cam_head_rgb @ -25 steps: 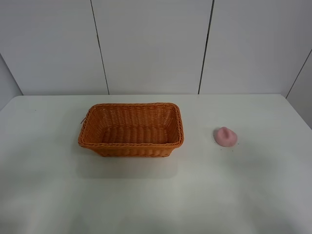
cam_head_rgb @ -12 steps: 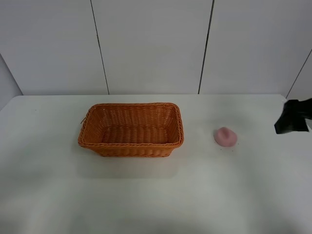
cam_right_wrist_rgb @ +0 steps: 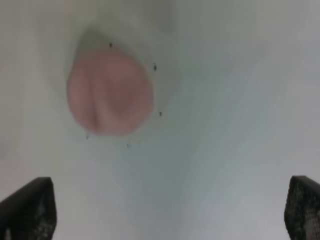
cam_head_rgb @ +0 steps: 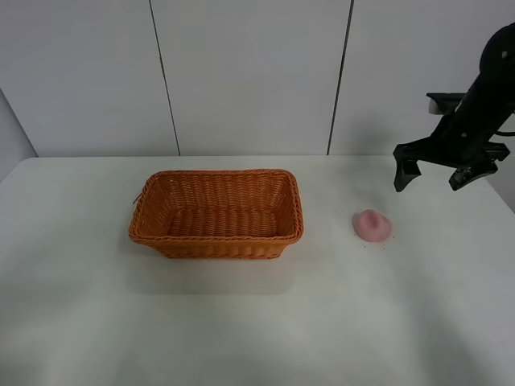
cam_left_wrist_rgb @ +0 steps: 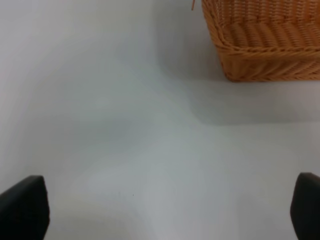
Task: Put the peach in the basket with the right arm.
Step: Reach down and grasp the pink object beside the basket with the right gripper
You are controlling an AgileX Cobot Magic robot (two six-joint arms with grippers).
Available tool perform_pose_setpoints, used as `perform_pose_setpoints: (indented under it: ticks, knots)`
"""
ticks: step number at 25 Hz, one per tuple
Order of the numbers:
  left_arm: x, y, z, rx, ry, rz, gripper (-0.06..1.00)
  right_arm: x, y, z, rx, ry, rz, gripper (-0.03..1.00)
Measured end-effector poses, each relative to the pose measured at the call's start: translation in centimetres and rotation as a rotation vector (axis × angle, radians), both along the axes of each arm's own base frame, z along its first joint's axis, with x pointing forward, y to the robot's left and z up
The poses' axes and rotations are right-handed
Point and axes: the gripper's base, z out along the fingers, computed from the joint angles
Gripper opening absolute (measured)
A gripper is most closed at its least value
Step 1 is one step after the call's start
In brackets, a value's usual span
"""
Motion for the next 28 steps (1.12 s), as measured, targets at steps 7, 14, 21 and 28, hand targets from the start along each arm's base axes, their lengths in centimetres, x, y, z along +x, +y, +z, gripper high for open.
perform_pose_setpoints:
  ticks: [7, 14, 21, 28]
  knots:
    - [0.0, 0.0, 0.0, 0.000, 0.000, 0.000, 0.99, 2.2, 3.8, -3.7, 0.006, 0.055, 0.085, 0.70]
    - [0.0, 0.0, 0.0, 0.000, 0.000, 0.000, 0.99, 3.4, 4.0, -7.1, 0.011, 0.060, 0.049, 0.70]
    - [0.0, 0.0, 0.0, 0.000, 0.000, 0.000, 0.99, 3.9, 4.0, -11.1, 0.008, 0.121, 0.043, 0.70]
    - [0.0, 0.0, 0.0, 0.000, 0.000, 0.000, 0.99, 3.9, 4.0, -12.4, 0.005, 0.148, 0.051, 0.61]
